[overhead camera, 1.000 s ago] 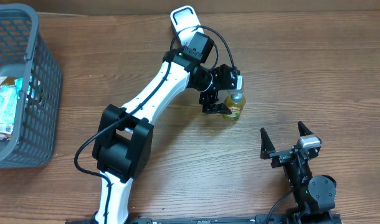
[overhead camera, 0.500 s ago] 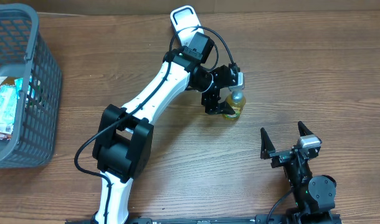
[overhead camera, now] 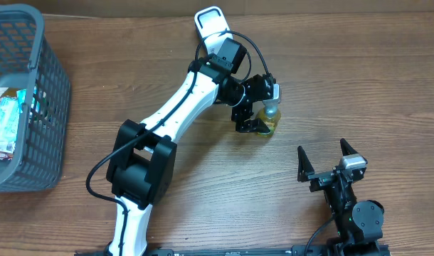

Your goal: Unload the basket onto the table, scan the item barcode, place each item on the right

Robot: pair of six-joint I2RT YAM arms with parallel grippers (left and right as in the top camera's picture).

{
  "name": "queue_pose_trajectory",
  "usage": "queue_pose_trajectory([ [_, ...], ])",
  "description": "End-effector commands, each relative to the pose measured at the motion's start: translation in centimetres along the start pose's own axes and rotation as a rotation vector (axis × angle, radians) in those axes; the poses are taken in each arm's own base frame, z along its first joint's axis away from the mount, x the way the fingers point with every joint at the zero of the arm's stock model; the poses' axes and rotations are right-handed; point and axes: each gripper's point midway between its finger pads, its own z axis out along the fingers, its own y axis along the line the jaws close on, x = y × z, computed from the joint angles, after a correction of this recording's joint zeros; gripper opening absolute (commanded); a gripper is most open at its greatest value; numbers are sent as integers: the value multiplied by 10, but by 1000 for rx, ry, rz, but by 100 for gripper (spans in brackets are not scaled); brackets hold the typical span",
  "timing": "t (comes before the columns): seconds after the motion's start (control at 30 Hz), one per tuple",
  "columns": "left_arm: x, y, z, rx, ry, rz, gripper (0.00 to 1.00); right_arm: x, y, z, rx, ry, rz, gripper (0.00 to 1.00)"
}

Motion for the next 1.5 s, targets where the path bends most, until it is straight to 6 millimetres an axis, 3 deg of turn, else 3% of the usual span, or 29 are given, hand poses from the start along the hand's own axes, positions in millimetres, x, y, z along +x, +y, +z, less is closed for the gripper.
queue_pose_trajectory([
  [0.0, 16, -7, 17, 41, 7, -34, 100, 2, -3, 0, 13, -4, -4, 100],
  [0.57, 13, -5, 19, 31, -1, -165, 58, 2, -3, 0, 13, -4, -4, 100],
  [0.73, 13, -5, 18, 30, 0, -228, 41, 2, -3, 0, 13, -4, -4, 100],
  [1.0, 12, -4, 18, 29, 2, -330, 36, 2, -3, 0, 13, -4, -4, 100],
  [1.2, 16, 12, 11, -97, 61, -413, 35, 2, -3, 0, 13, -4, -4, 100],
  [1.47, -28, 36, -26, -454, 68, -492, 37, 2, -3, 0, 13, -4, -4, 100],
])
